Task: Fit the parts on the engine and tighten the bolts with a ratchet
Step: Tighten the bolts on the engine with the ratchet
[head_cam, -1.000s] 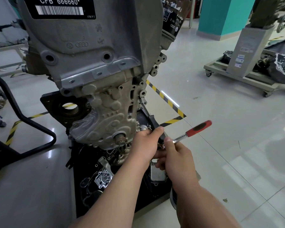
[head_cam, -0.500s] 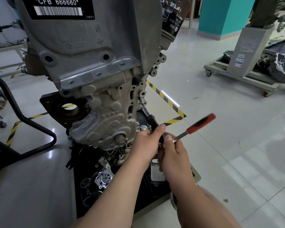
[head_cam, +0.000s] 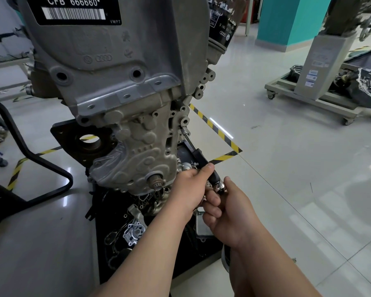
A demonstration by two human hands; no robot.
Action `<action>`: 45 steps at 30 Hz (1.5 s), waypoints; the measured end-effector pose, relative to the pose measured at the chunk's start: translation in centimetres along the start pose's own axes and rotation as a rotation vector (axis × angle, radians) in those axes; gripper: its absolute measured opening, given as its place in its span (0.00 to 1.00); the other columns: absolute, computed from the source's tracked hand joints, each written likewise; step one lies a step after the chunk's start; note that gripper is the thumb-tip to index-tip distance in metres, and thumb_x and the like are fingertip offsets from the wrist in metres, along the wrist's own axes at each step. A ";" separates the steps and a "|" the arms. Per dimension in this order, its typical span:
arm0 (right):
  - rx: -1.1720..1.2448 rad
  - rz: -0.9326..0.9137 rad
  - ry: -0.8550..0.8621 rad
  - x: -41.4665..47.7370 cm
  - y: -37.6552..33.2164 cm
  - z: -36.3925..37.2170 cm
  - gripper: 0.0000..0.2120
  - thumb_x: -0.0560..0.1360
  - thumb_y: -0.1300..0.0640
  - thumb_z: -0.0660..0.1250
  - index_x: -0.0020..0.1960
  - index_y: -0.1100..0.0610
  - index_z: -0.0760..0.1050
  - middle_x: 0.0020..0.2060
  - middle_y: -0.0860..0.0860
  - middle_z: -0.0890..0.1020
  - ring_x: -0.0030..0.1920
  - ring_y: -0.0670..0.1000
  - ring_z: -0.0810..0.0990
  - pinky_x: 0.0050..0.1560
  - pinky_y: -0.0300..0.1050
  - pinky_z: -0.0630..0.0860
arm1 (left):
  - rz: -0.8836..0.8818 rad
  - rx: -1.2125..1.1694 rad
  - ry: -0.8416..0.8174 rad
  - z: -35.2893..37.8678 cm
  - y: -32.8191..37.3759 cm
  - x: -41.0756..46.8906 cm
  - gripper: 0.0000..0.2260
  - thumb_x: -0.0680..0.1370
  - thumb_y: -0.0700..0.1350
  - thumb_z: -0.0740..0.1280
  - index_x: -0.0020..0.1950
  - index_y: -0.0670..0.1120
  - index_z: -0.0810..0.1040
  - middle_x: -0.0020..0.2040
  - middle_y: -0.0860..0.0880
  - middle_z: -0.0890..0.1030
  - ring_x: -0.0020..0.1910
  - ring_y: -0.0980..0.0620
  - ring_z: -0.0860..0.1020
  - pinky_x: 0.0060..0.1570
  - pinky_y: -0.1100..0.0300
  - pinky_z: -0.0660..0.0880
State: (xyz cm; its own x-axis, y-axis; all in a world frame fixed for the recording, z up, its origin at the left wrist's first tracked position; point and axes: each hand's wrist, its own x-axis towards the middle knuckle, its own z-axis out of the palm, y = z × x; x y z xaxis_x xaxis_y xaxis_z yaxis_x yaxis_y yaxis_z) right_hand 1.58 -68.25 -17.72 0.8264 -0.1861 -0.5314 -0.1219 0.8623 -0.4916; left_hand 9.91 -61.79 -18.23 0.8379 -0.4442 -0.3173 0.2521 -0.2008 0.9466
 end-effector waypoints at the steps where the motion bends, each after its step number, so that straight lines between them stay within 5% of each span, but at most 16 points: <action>1: -0.010 -0.004 0.002 0.0 0.0 0.0 0.22 0.83 0.42 0.51 0.42 0.58 0.70 0.22 0.49 0.66 0.18 0.46 0.60 0.19 0.38 0.61 | 0.002 -0.003 0.001 0.0 0.0 0.0 0.17 0.76 0.58 0.67 0.35 0.47 0.76 0.24 0.49 0.76 0.21 0.55 0.73 0.20 0.71 0.64; 9: -0.451 -0.294 0.162 0.5 0.8 -0.5 0.20 0.82 0.45 0.54 0.41 0.57 0.72 0.24 0.51 0.72 0.22 0.49 0.66 0.25 0.42 0.67 | -0.013 0.003 0.037 0.1 -0.2 0.2 0.20 0.74 0.59 0.69 0.41 0.42 0.79 0.24 0.51 0.73 0.23 0.53 0.71 0.24 0.64 0.64; 12: -0.695 -0.466 0.257 0.6 1.1 -0.7 0.13 0.81 0.45 0.57 0.61 0.48 0.74 0.37 0.48 0.80 0.34 0.47 0.78 0.38 0.45 0.76 | -0.006 0.011 0.039 0.0 -0.4 0.3 0.17 0.74 0.59 0.70 0.36 0.47 0.78 0.22 0.57 0.71 0.20 0.59 0.69 0.22 0.66 0.64; 14: -0.829 -0.570 0.265 0.7 1.5 -1.0 0.19 0.81 0.46 0.59 0.71 0.41 0.65 0.48 0.41 0.82 0.47 0.40 0.80 0.50 0.32 0.75 | -0.001 0.014 0.035 0.1 -0.4 0.4 0.16 0.74 0.59 0.70 0.31 0.50 0.79 0.22 0.58 0.73 0.20 0.61 0.70 0.21 0.67 0.65; 16: -0.933 -0.628 0.250 0.3 1.9 -0.8 0.21 0.81 0.48 0.59 0.70 0.32 0.60 0.42 0.31 0.80 0.45 0.29 0.77 0.40 0.22 0.69 | 0.005 0.029 0.050 0.1 -0.4 0.5 0.17 0.73 0.59 0.70 0.29 0.51 0.78 0.24 0.56 0.74 0.22 0.58 0.71 0.24 0.65 0.65; 19: -1.003 -0.650 0.259 -0.4 1.9 -0.2 0.22 0.81 0.49 0.58 0.61 0.21 0.57 0.37 0.23 0.75 0.42 0.27 0.75 0.36 0.22 0.67 | 0.003 0.017 0.051 0.1 -0.5 0.4 0.18 0.70 0.61 0.70 0.36 0.46 0.80 0.30 0.50 0.76 0.28 0.52 0.72 0.29 0.61 0.66; 23: -0.854 -0.627 0.269 0.0 2.1 -0.3 0.19 0.81 0.47 0.58 0.71 0.35 0.63 0.40 0.28 0.78 0.45 0.28 0.75 0.44 0.25 0.69 | -0.016 0.077 0.146 0.0 0.4 1.0 0.21 0.74 0.64 0.64 0.32 0.49 0.77 0.22 0.56 0.71 0.23 0.55 0.70 0.28 0.61 0.65; 25: -0.758 -0.558 0.273 0.3 2.2 -0.3 0.18 0.81 0.44 0.57 0.70 0.38 0.66 0.45 0.36 0.80 0.46 0.37 0.77 0.54 0.39 0.75 | -0.040 0.049 0.223 -0.5 1.2 2.3 0.21 0.77 0.63 0.61 0.40 0.45 0.77 0.27 0.52 0.72 0.23 0.53 0.68 0.25 0.62 0.62; 26: -0.720 -0.508 0.263 0.3 2.1 -0.2 0.15 0.81 0.44 0.57 0.67 0.40 0.69 0.41 0.41 0.80 0.42 0.42 0.78 0.50 0.46 0.78 | -0.055 -0.013 0.220 -0.8 1.6 3.2 0.21 0.78 0.61 0.60 0.43 0.44 0.77 0.30 0.50 0.72 0.23 0.54 0.66 0.24 0.63 0.61; 29: -0.658 -0.402 0.217 0.2 1.7 0.0 0.17 0.82 0.44 0.53 0.47 0.53 0.75 0.26 0.48 0.75 0.26 0.47 0.72 0.30 0.40 0.73 | -0.080 -0.285 0.181 -1.0 2.5 5.1 0.14 0.81 0.55 0.61 0.50 0.46 0.78 0.31 0.49 0.68 0.19 0.56 0.62 0.20 0.66 0.58; 31: -0.586 -0.336 0.186 0.2 1.4 0.2 0.22 0.82 0.44 0.51 0.38 0.57 0.72 0.24 0.52 0.74 0.22 0.50 0.69 0.26 0.42 0.71 | -0.086 -0.469 0.160 -0.8 2.9 6.0 0.14 0.82 0.53 0.61 0.52 0.46 0.81 0.28 0.52 0.65 0.19 0.57 0.61 0.19 0.65 0.59; 34: -0.381 -0.263 0.134 0.4 0.9 0.4 0.19 0.83 0.47 0.52 0.44 0.59 0.72 0.23 0.53 0.72 0.20 0.50 0.64 0.24 0.43 0.67 | -0.105 -0.702 0.108 -0.1 3.7 6.9 0.15 0.82 0.54 0.61 0.49 0.48 0.84 0.34 0.67 0.75 0.22 0.50 0.77 0.37 0.64 0.77; 36: -0.231 -0.206 0.081 0.5 0.6 0.4 0.18 0.84 0.47 0.52 0.48 0.60 0.71 0.23 0.53 0.70 0.19 0.50 0.62 0.22 0.40 0.65 | -0.103 -0.869 0.061 0.2 4.3 7.3 0.14 0.82 0.54 0.59 0.52 0.48 0.81 0.38 0.70 0.70 0.22 0.51 0.78 0.44 0.69 0.76; 39: -0.088 -0.095 0.014 0.6 0.2 0.2 0.22 0.83 0.44 0.51 0.54 0.62 0.72 0.23 0.52 0.68 0.19 0.49 0.60 0.21 0.39 0.63 | -0.080 -0.991 0.038 0.4 4.5 7.9 0.14 0.83 0.53 0.57 0.48 0.48 0.78 0.25 0.57 0.65 0.17 0.58 0.62 0.21 0.72 0.65; 45: -0.074 -0.028 -0.050 0.3 -0.4 -0.1 0.23 0.83 0.43 0.50 0.55 0.62 0.73 0.23 0.51 0.68 0.20 0.48 0.60 0.22 0.38 0.63 | -0.063 -1.238 -0.020 1.2 4.7 8.1 0.12 0.83 0.49 0.58 0.45 0.46 0.75 0.22 0.54 0.65 0.17 0.58 0.61 0.18 0.69 0.58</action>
State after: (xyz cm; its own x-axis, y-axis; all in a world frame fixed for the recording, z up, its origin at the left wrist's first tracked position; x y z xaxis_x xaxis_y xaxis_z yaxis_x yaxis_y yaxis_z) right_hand 1.81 -68.71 -17.74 0.8562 -0.1848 -0.4825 -0.1370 0.8193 -0.5568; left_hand 17.30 -67.35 -16.45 0.8032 -0.4789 -0.3544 0.5880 0.7328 0.3424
